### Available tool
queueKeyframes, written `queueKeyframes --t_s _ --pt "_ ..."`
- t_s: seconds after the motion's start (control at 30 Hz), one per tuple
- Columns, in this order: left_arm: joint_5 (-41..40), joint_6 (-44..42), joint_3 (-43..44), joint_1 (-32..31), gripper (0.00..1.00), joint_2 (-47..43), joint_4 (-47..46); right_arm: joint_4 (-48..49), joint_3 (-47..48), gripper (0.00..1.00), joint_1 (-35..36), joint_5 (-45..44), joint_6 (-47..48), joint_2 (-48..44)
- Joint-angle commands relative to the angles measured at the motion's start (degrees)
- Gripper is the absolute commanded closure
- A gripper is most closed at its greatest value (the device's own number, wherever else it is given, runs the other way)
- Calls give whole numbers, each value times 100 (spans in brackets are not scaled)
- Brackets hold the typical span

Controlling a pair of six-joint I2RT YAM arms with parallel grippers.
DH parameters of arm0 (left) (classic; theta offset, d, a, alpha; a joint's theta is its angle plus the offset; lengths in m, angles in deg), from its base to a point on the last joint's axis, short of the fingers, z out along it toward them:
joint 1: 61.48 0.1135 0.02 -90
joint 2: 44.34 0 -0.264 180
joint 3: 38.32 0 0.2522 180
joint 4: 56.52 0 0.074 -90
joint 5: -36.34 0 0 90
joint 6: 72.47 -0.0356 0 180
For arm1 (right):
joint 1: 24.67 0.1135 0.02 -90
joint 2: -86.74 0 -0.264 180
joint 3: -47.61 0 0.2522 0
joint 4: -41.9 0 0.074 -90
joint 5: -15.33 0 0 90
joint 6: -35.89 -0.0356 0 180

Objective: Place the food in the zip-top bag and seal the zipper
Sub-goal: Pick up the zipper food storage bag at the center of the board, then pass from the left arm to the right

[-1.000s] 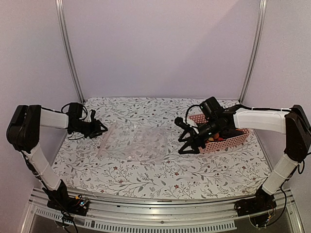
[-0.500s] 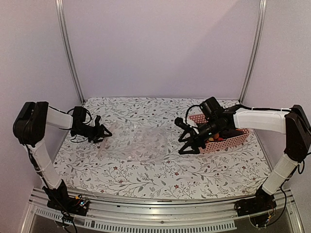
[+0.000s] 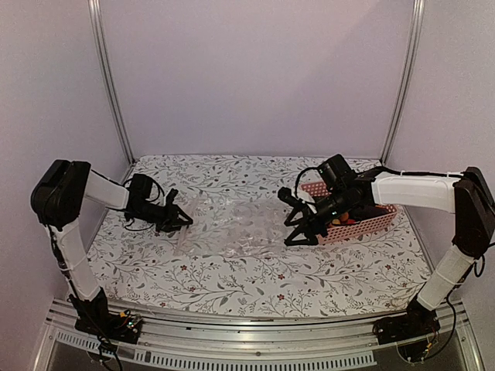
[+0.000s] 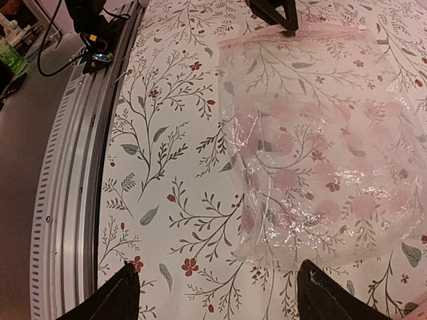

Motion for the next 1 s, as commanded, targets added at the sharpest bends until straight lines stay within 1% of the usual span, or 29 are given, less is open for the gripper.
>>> queueKeyframes --t_s 0.0,0.1,0.17,0.23,0.27,0.3,0.43,0.53,0.6,0.67,0.7,0.83,0.9,0.97 --pt "218 253 36 -467 77 329 -296 -76 2 20 5 -109 91 51" --pt "2 551 112 -688 91 324 -647 -74 11 20 5 -110 79 60" --pt "-283 758 160 -721 99 117 -744 -70 10 21 -1 -99 54 58" --pt "-830 791 184 -716 100 -446 -635 -65 39 21 -8 -93 1 68" --pt "-1161 682 251 -734 100 -755 -454 -59 68 22 -12 -120 -39 69" --pt "-1549 522 384 -766 100 -1072 -43 -16 97 23 -25 -184 -73 57" --pt "-3191 -633 1410 -1170 100 -2141 1777 149 476 23 -193 -479 -666 -19" --pt "-4462 -1342 2201 -1677 100 -2581 2625 254 880 24 -354 -565 -1137 -125" --pt "-5513 -1762 2594 -2227 100 -2730 2926 275 1226 24 -389 -598 -1394 -171" --pt "-6418 -2061 2853 -2832 100 -2656 3134 336 1534 24 -385 -513 -1705 -230" --pt "-6715 -2188 2971 -3171 100 -2550 3214 436 1638 24 -389 -455 -1898 -265" --pt "-7883 -2422 3064 -4131 100 -1839 3263 1121 1736 24 -391 -356 -2850 -390" --pt "-8215 -2428 3097 -4468 100 -1395 3207 1425 1689 24 -390 -347 -3310 -396" --pt "-8359 -2339 3128 -4739 100 -1100 3097 1577 1615 25 -391 -295 -3605 -383"
